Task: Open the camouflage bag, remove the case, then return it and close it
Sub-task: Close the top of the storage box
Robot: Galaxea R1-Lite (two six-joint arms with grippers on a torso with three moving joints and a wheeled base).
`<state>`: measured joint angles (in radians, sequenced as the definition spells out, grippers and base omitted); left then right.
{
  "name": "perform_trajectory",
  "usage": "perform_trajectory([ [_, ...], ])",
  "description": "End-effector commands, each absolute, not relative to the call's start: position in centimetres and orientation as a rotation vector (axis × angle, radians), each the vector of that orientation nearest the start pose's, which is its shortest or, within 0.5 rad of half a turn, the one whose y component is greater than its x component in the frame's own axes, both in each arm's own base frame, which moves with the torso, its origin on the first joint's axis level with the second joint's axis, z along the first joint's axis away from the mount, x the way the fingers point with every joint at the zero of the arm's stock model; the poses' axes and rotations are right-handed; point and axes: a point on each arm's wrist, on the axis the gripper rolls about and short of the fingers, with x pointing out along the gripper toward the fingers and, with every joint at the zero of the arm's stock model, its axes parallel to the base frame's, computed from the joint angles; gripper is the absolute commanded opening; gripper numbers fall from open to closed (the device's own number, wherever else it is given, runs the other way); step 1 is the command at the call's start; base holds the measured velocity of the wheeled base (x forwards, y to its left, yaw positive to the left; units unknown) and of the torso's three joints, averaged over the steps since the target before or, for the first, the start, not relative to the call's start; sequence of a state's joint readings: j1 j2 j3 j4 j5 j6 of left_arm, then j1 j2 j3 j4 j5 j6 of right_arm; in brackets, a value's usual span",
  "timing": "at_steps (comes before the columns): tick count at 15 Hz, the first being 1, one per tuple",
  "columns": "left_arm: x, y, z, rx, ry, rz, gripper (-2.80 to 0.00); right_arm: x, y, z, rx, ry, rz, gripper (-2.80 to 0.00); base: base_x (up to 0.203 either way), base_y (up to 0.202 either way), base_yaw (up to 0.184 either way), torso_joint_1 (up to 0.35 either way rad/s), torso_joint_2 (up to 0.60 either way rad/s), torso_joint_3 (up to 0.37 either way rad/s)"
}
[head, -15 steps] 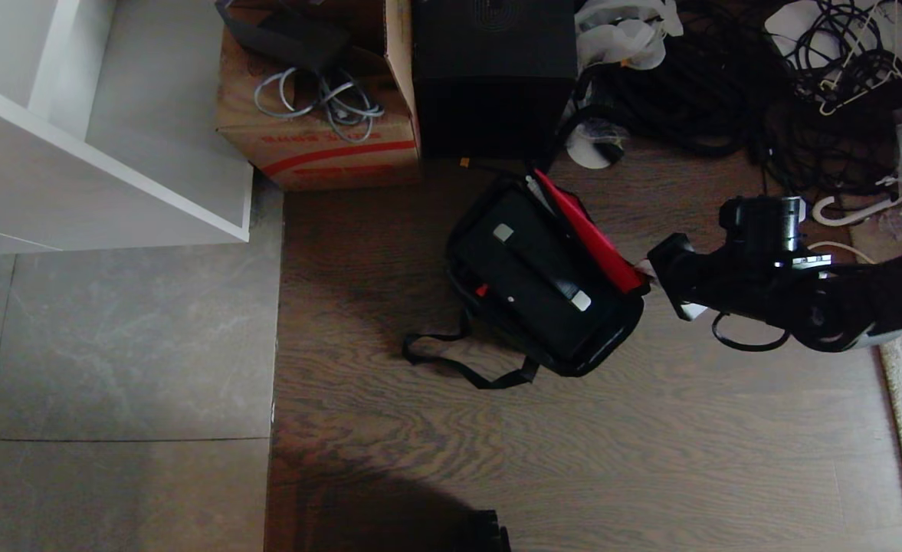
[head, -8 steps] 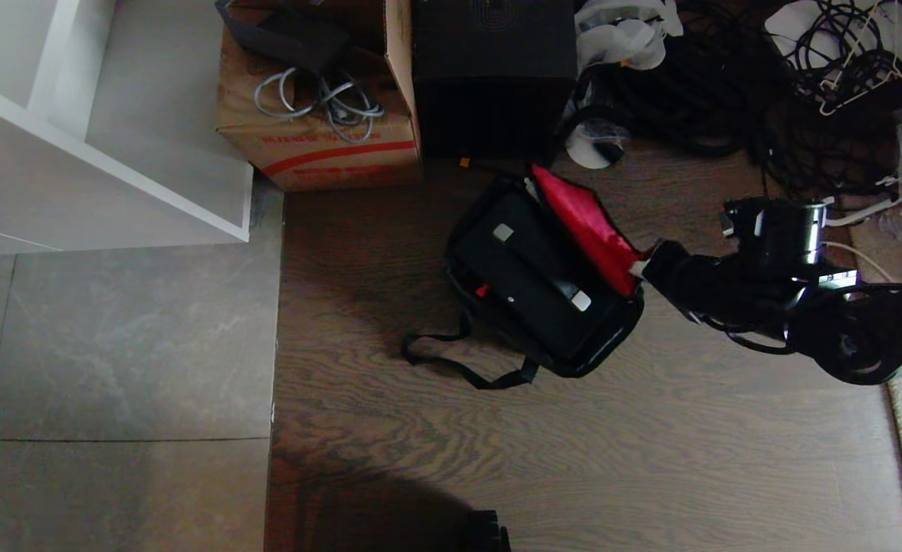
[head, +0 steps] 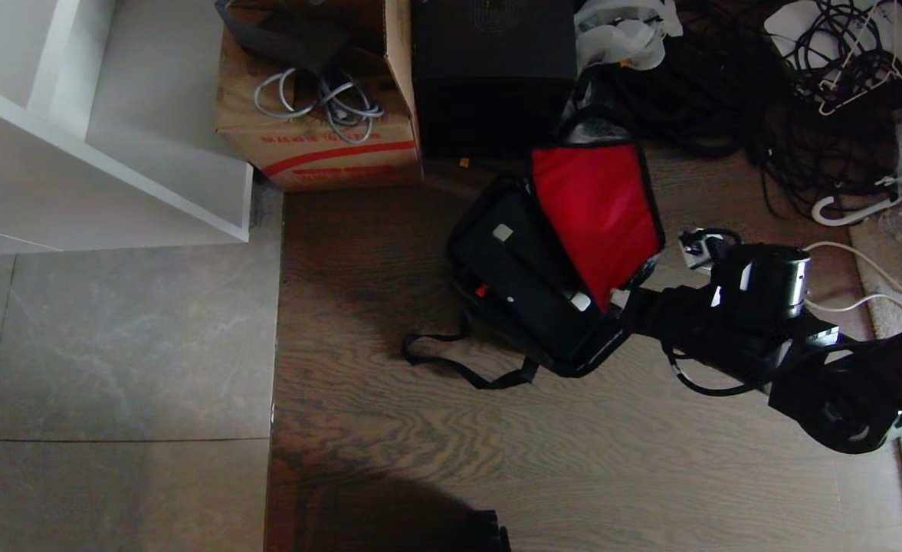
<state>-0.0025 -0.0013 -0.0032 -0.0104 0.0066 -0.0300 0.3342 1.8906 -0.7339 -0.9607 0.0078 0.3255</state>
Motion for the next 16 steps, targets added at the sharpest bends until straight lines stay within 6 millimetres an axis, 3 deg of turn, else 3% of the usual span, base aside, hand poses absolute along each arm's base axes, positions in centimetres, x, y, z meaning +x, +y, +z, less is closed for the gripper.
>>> perform_trajectory([
  [1,-2.3,0.0,7.7,-0.031,-0.014,0.004,-2.80,31.7,12.2,12.4,0.275,0.232,0.344,-2.80,0.000,0.000,0.000,0.000,0.00,0.000],
  [7,-2.3,0.0,7.7,-0.031,-0.014,0.004,-2.80,31.0,13.4,11.2,0.172,0.224,0.399,-2.80,0.000,0.000,0.000,0.000,0.00,0.000],
  [8,-2.3,0.0,7.7,-0.031,-0.014,0.004,-2.80,30.6,13.5,10.8,0.167,0.223,0.408,0.00,0.000,0.000,0.000,0.000,0.00,0.000],
  [16,-2.3,0.0,7.7,-0.031,-0.014,0.004,-2.80,27.9,15.3,8.3,0.146,0.314,0.491,0.00,0.000,0.000,0.000,0.000,0.00,0.000],
])
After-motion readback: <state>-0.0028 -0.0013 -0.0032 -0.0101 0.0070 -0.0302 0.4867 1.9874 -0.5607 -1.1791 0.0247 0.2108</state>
